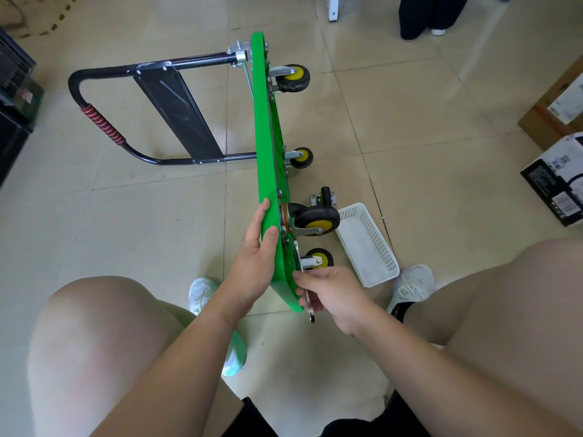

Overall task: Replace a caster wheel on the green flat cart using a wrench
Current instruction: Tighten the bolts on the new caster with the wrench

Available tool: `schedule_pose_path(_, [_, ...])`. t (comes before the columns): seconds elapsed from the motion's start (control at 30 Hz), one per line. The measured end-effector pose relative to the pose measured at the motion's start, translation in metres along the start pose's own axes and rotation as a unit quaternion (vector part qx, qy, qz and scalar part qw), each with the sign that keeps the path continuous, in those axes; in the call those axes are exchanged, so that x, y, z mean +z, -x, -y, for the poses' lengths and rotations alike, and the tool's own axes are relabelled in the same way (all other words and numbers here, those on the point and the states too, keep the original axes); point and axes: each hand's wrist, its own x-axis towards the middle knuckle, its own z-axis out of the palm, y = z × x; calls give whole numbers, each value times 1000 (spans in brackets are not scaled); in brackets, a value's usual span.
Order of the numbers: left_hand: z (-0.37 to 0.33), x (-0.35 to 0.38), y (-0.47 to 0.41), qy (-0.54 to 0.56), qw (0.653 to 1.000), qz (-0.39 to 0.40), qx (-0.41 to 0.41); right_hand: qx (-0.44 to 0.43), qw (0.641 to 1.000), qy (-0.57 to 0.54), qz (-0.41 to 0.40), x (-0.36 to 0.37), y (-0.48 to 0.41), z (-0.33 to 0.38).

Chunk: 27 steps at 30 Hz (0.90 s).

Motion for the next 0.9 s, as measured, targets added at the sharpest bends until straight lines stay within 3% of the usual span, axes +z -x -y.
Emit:
schedule_pose_path(0.43, [-8,2,2,-15,1000,-2,-5,-32,997,64,-34,-21,-55,-41])
schedule_pose_path(0.9, [4,-3,-4,-26,1000,0,8,-42,995,87,1,-18,-105,-58])
